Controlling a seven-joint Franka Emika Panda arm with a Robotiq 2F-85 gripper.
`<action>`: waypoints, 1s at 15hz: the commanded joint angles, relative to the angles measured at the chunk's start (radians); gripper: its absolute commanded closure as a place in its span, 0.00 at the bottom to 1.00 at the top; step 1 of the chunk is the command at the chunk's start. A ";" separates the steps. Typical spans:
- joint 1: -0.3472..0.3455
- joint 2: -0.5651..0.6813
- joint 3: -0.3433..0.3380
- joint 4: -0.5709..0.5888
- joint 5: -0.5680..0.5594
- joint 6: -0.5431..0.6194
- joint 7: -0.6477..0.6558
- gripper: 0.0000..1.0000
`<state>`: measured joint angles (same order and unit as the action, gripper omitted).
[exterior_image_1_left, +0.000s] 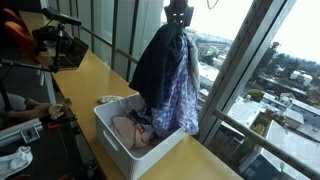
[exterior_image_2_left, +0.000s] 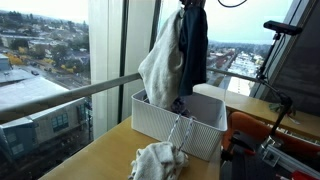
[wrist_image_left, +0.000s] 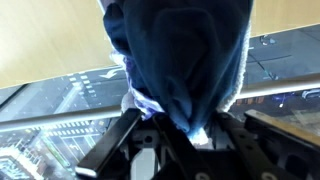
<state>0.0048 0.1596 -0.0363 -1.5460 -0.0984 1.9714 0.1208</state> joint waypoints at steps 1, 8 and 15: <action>0.021 -0.112 0.016 -0.252 -0.031 0.133 0.040 0.95; 0.003 -0.199 0.010 -0.517 -0.031 0.268 0.055 0.95; -0.055 -0.215 -0.016 -0.608 -0.021 0.343 0.033 0.95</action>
<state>-0.0337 -0.0400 -0.0422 -2.1131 -0.1013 2.2658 0.1585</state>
